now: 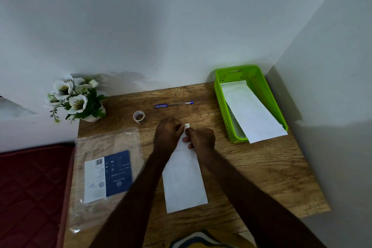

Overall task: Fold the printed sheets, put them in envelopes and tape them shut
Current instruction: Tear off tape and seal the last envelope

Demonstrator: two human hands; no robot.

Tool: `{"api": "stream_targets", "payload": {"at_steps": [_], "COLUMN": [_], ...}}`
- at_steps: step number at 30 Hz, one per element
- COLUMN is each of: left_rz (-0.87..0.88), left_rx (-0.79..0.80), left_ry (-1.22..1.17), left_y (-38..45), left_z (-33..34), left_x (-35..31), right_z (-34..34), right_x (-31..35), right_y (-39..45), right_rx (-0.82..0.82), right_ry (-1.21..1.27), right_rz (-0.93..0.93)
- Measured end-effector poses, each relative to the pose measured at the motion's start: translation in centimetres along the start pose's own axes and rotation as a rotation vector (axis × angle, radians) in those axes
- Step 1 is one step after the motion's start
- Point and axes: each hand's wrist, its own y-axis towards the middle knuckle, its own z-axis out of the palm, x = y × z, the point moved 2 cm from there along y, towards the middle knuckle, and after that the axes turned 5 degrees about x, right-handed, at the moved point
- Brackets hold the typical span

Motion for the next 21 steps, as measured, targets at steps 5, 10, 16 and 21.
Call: {"api": "stream_targets", "payload": {"at_steps": [5,10,16,21], "left_rz": [-0.021,-0.060,-0.091,-0.182], "left_rx": [0.010,0.020,0.033,0.026], "left_ry": [0.007,-0.002,-0.034,-0.097], "left_y": [-0.05,-0.06,0.10,0.50], "left_z": [-0.11,-0.05,-0.43,-0.84], "left_x": [0.08,-0.16,-0.51,-0.43], "right_z": [-0.11,-0.20,-0.50,-0.89], "right_x": [0.17,0.32,0.59,0.61], "right_y": [-0.13,-0.22,-0.19,0.15], "right_rx": [0.010,0.016,0.045,0.088], "right_ry": [-0.029,-0.071,-0.067,-0.060], "right_rz": [0.016,0.006,-0.015,0.006]}}
